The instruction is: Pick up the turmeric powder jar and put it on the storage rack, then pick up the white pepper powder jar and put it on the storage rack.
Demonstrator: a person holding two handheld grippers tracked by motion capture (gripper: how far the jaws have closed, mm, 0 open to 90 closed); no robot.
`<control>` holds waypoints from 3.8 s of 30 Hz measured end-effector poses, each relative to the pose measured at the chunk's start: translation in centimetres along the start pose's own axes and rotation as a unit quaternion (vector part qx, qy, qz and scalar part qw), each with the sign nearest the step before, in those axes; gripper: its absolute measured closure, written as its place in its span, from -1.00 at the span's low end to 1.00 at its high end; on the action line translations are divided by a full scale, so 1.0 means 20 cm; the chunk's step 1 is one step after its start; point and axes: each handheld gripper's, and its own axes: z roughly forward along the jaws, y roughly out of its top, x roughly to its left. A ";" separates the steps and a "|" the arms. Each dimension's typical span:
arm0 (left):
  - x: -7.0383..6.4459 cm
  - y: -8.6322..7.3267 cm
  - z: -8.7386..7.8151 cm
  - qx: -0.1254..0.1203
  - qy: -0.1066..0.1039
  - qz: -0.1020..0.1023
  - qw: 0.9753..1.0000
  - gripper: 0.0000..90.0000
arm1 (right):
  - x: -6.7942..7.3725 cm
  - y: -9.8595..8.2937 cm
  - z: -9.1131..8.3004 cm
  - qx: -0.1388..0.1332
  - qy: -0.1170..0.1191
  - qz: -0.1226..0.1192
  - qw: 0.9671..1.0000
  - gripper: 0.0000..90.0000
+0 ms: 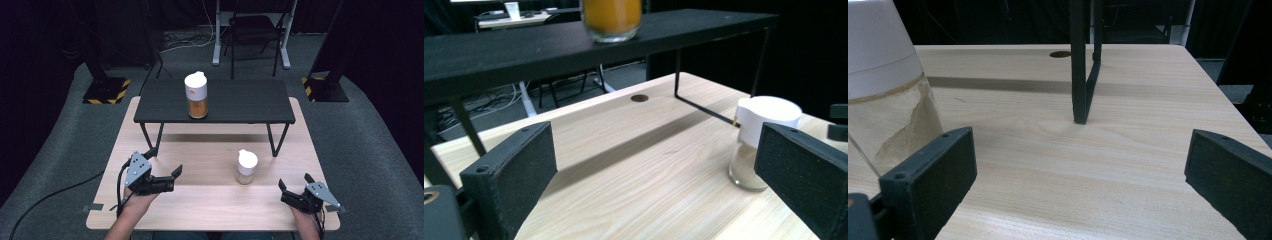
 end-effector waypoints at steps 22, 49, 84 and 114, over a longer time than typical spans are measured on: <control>0.03 -0.30 0.02 0.046 0.052 -0.017 0.997 -0.95 | 0.00 0.00 0.00 0.001 -0.001 -0.001 1.000 -1.00; 0.07 -0.55 0.03 0.041 0.068 -0.080 0.994 -0.94 | 0.00 0.00 0.00 0.000 -0.003 -0.001 1.000 -1.00; 0.06 -0.56 0.04 0.043 0.072 -0.069 0.994 -1.00 | 0.06 0.07 -0.07 -0.018 0.031 -0.013 0.999 -1.00; 0.07 -0.55 0.04 0.046 0.069 -0.071 0.994 -1.00 | 0.12 0.21 -0.07 -0.008 0.111 -0.021 0.994 -1.00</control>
